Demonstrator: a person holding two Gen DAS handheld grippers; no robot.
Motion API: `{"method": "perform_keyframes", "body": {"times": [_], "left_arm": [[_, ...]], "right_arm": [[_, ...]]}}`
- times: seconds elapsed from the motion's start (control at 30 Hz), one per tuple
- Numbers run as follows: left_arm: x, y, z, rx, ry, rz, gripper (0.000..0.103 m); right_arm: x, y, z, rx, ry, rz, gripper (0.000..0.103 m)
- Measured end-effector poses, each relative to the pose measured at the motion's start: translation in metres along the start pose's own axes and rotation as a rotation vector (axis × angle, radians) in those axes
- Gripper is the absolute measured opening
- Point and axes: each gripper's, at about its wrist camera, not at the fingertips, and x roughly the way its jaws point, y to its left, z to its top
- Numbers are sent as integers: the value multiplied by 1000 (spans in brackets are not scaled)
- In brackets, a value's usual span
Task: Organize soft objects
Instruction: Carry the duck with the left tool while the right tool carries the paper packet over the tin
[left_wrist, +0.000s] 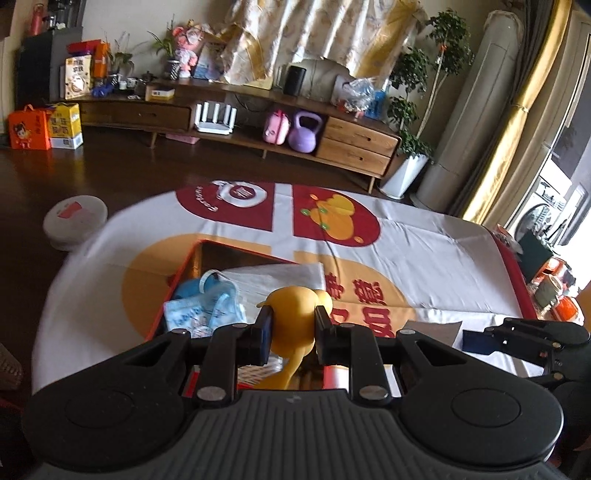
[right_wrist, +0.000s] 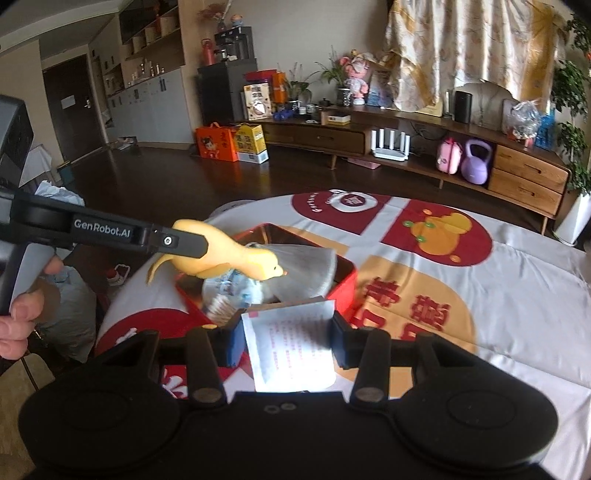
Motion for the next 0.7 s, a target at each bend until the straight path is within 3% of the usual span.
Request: {"method": "perform_keyframes", "body": {"times": [0.37,0.7], "left_arm": [[3,38,13,-58,-61,24,23],[41,53,24,-96,-44,35,23]], "right_arm": [[39,25,18,-34,8,7,45],[86,29,24,-39,49,-2,45]]}}
